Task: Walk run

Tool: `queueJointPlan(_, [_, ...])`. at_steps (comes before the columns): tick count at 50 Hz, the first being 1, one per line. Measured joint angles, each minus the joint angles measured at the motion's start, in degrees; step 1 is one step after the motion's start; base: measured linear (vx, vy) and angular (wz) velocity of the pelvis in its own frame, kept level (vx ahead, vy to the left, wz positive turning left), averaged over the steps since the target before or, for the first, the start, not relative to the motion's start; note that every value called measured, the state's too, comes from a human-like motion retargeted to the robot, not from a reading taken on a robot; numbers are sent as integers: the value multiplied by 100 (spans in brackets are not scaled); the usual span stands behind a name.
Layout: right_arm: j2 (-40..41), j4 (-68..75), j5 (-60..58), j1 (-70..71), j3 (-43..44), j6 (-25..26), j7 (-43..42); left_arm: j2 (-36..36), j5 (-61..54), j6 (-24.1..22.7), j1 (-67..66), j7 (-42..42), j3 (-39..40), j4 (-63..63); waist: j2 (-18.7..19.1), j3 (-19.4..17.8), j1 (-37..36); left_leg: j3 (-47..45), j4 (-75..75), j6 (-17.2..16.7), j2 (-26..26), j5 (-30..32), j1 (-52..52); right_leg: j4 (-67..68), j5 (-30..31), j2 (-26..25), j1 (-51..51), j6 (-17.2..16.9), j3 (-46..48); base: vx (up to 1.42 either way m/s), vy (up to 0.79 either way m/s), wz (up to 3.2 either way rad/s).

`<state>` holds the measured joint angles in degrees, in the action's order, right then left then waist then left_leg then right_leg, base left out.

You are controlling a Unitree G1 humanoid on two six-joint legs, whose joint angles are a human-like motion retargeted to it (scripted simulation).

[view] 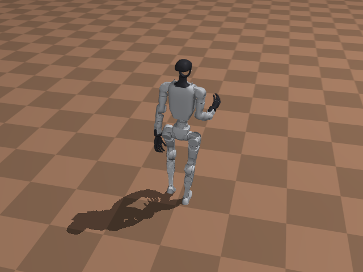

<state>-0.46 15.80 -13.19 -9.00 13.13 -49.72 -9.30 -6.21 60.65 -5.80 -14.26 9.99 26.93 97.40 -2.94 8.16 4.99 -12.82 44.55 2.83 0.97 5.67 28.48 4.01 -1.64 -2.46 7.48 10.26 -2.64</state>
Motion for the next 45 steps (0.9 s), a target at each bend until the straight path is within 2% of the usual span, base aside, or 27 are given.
queueJointPlan(5, [-57, -151, 346, 157, 2, -117, 159, 502, 277, 567, -1199, 323, 165, 0, -133, -125, -631, -417, -2672, 727, -10, -446, 685, -230, -403, -420, -791, 287, -354, 104, -27, -99])
queueJointPlan(7, [-75, -170, 300, 140, 72, -162, 110, 624, 384, 779, -1472, 374, 262, 0, -163, -143, -646, -75, -3700, 751, -395, -869, 823, -211, -534, -510, -1059, 346, -339, 101, -19, 27])
queueJointPlan(8, [-53, -159, 238, 107, 105, -184, 60, 654, 420, 867, -1551, 424, 319, 0, -173, -139, -579, 110, -4184, 636, -582, -1042, 833, -186, -553, -537, -1176, 329, -213, 131, -21, 61])
queueJointPlan(10, [11, -108, 128, -36, 128, -190, -54, 685, 438, 963, -1648, 522, 424, 0, -274, -141, -590, -188, -4561, 484, -737, -1317, 753, -63, -354, -547, -1410, 178, -51, 126, -21, 27])
queueJointPlan(12, [132, 2, -14, -211, 134, -171, -194, 640, 397, 992, -1578, 608, 557, 0, -419, -87, -873, -704, -4152, 590, -572, -1349, 667, 134, 263, -492, -1579, -206, -54, 115, -18, -66])
queueJointPlan(13, [183, 46, -68, -324, 134, -156, -238, 628, 366, 968, -1522, 608, 630, 0, -493, -30, -1032, -1166, -3952, 646, -437, -1357, 577, 264, 752, -396, -1630, -479, 28, 149, -17, -100])
queueJointPlan(14, [247, 83, -123, -436, 136, -152, -263, 597, 305, 902, -1443, 559, 700, 0, -556, 24, -1193, -1130, -3821, 688, -402, -1155, 545, 431, 1371, -300, -1665, -825, 116, 161, -15, -113])
queueJointPlan(15, [320, 116, -178, -549, 137, -153, -279, 555, 231, 815, -1353, 485, 768, 0, -613, 77, -1356, -846, -3726, 724, -417, -847, 542, 616, 2056, -204, -1691, -1208, 206, 138, -14, -71])
queueJointPlan(17, [430, 134, -220, -753, 24, -150, -181, 440, -111, 538, -1102, 309, 815, 0, -609, 177, -1129, 158, -3310, 821, -682, -702, 555, 1591, 3092, -295, -1455, -1960, 204, 146, -16, 42])
queueJointPlan(18, [431, 127, -225, -852, -79, -139, -143, 365, -344, 422, -950, 253, 771, 0, -703, 131, -867, 616, -2964, 899, -1029, -875, 558, 2738, 3146, -293, -1104, -2275, 198, 164, -31, 133])
queueJointPlan(20, [435, 159, -208, -825, -190, -121, -83, 83, -833, 330, -372, 258, 606, 0, -788, -2, -457, 752, -2324, 831, -1264, -1445, 385, 4691, 3164, -353, -412, -2511, 490, 118, -43, 116])
queueJointPlan(22, [469, 192, -216, -786, -204, -120, -33, -171, -1101, 308, 288, 159, 503, -29, -254, 78, -550, 298, -2581, 836, -402, -1564, -157, 4348, 3101, -1012, -22, -2418, 269, 94, -12, -26])
queueJointPlan(23, [466, 200, -243, -770, -178, -116, -23, -244, -1168, 284, 622, 66, 498, -116, -45, 78, -605, 393, -2698, 813, -253, -1646, -387, 4297, 2914, -1087, 237, -2179, 329, 104, -6, -37])
queueJointPlan(25, [448, 189, -341, -772, -90, -108, -71, -339, -1233, 126, 1207, -152, 513, -442, 144, 8, -607, 605, -2915, 758, -275, -1765, -849, 4293, 2286, -1066, 738, -1815, 286, 107, -13, 26])
queueJointPlan(27, [430, 121, -409, -792, -6, -121, -117, -441, -1435, -187, 1737, -298, 358, -827, 324, -58, -322, 710, -3253, 664, -234, -1734, -1334, 3948, 1609, -775, 1182, -1804, 342, 112, -20, 122])
queueJointPlan(29, [390, 14, -366, -837, 28, -136, -56, -555, -1650, -530, 2212, -356, 204, -1195, 457, -66, -32, 708, -3577, 605, -219, -1759, -1791, 3293, 1059, -272, 1579, -1781, 473, 102, -23, 128])
queueJointPlan(32, [305, -172, -220, -896, 31, -137, 69, -802, -1937, -955, 2861, -252, 13, -1653, 416, -63, 337, 869, -3836, 532, -460, -1944, -2381, 1832, 836, 578, 1952, -1800, 537, 96, -30, 98])
queueJointPlan(33, [287, -233, -190, -899, 40, -130, 90, -907, -1988, -1052, 3061, -150, -12, -1782, 374, -77, 438, 907, -3872, 486, -525, -2027, -2575, 1360, 789, 852, 2045, -1689, 601, 117, -46, 80])
queueJointPlan(35, [279, -329, -198, -871, 78, -109, 87, -1127, -2010, -1197, 3429, 103, -7, -2005, 362, -121, 614, 1009, -3901, 316, -517, -2161, -2925, 491, 522, 1101, 2292, -1354, 520, 101, -44, 53])
queueJointPlan(38, [336, -371, -368, -818, 93, -55, -68, -1346, -1965, -1336, 3727, 301, 59, -2220, 447, -70, 508, 887, -3847, -84, -302, -2147, -3307, -709, 28, 1016, 2397, -1699, 167, 115, -57, -18])
queueJointPlan(40, [369, -353, -443, -823, 101, -39, -117, -1361, -2020, -1409, 3711, 117, 72, -2232, 480, -34, 538, 914, -3659, -413, -214, -1778, -3539, -512, -94, 982, 2368, -1675, 347, 107, -51, 5])
queueJointPlan(41, [384, -322, -470, -803, 97, -29, -103, -1343, -2091, -1442, 3632, -59, 93, -2167, 468, 36, 557, 870, -3542, -624, -178, -1371, -3590, -164, -162, 948, 2403, -1538, 507, 103, -48, 20])
queueJointPlan(42, [403, -298, -497, -795, 94, -20, -90, -1313, -2157, -1474, 3535, -216, 109, -2084, 452, 90, 628, 862, -3373, -812, -137, -893, -3637, 123, -42, 968, 2401, -1491, 685, 118, -58, 63])
queueJointPlan(43, [429, -290, -523, -810, 95, -12, -79, -1260, -2209, -1507, 3404, -334, 114, -1963, 430, 112, 804, 927, -3097, -954, -85, -273, -3678, 286, 451, 1098, 2323, -1624, 899, 124, -64, 90])
queueJointPlan(45, [476, -277, -527, -845, 65, 2, -88, -1148, -2154, -1522, 3054, -316, 172, -1665, 443, 145, 954, 804, -2251, -1195, 144, 1149, -3537, 595, 790, 790, 2064, -1324, -66, 127, -71, 63])
